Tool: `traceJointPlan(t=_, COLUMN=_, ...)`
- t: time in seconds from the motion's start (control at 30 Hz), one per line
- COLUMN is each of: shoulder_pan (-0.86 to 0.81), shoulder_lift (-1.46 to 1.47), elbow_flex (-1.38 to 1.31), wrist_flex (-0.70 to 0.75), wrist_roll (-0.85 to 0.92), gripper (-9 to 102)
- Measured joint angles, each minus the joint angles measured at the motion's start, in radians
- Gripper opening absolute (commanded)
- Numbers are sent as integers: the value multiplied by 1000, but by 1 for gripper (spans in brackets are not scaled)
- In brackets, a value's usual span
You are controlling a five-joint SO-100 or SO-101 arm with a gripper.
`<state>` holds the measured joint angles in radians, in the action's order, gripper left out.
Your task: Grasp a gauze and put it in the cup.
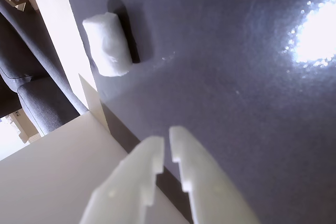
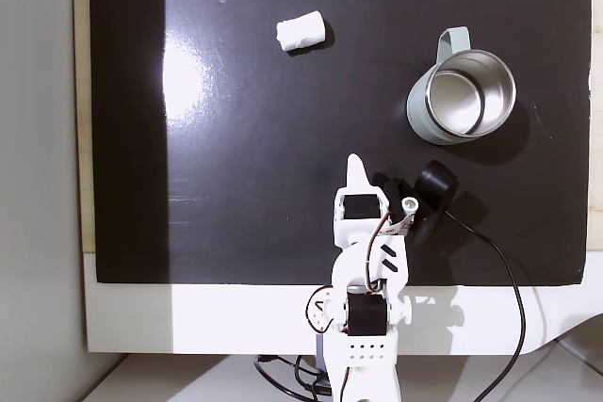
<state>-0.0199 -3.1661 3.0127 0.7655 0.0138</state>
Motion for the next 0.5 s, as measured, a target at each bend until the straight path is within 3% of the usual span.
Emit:
traceJointPlan(t=0.3, shoulder_pan=5, shoulder_lift=8, elbow_flex=-37, wrist_flex=12, wrist_roll=9, gripper=0)
traceJointPlan(t=0.5, shoulder_pan=26, shoulder_lift=319, elbow_flex=-311, wrist_flex=25, wrist_roll=-44, gripper=0)
